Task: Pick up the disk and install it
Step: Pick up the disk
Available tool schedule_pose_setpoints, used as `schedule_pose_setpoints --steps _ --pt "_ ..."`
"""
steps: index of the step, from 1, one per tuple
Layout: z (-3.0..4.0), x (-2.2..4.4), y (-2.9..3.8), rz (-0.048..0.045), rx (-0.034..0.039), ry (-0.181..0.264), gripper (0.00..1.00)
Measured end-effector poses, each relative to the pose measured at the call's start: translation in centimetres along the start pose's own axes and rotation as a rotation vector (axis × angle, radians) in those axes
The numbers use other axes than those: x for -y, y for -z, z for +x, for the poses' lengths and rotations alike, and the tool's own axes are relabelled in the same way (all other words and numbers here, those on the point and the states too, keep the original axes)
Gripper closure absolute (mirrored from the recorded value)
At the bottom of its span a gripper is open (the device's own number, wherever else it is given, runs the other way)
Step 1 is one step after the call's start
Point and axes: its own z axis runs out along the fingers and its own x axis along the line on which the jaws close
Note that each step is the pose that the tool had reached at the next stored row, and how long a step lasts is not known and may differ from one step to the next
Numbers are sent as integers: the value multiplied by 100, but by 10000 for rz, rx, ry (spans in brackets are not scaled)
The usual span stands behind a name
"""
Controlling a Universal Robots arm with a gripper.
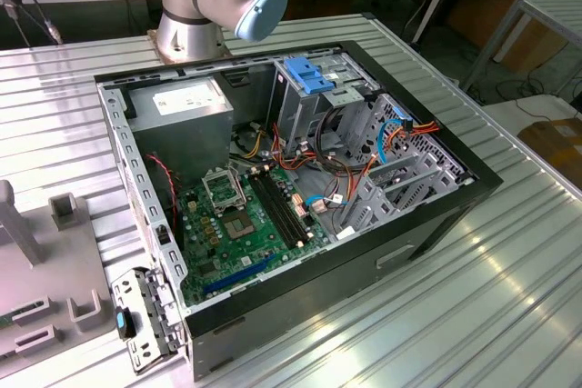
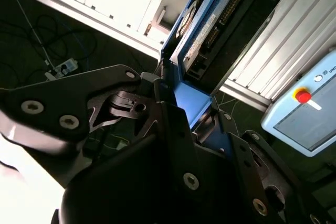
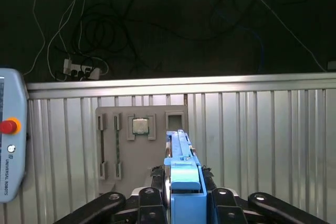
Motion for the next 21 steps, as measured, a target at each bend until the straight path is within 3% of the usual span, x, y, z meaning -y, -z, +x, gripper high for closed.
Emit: schedule_pose_setpoints --steps 8,14,21 --pt "4 2 171 0 0 0 63" --pt "4 2 182 0 1 0 63" --pt "-1 127 180 0 1 0 63"
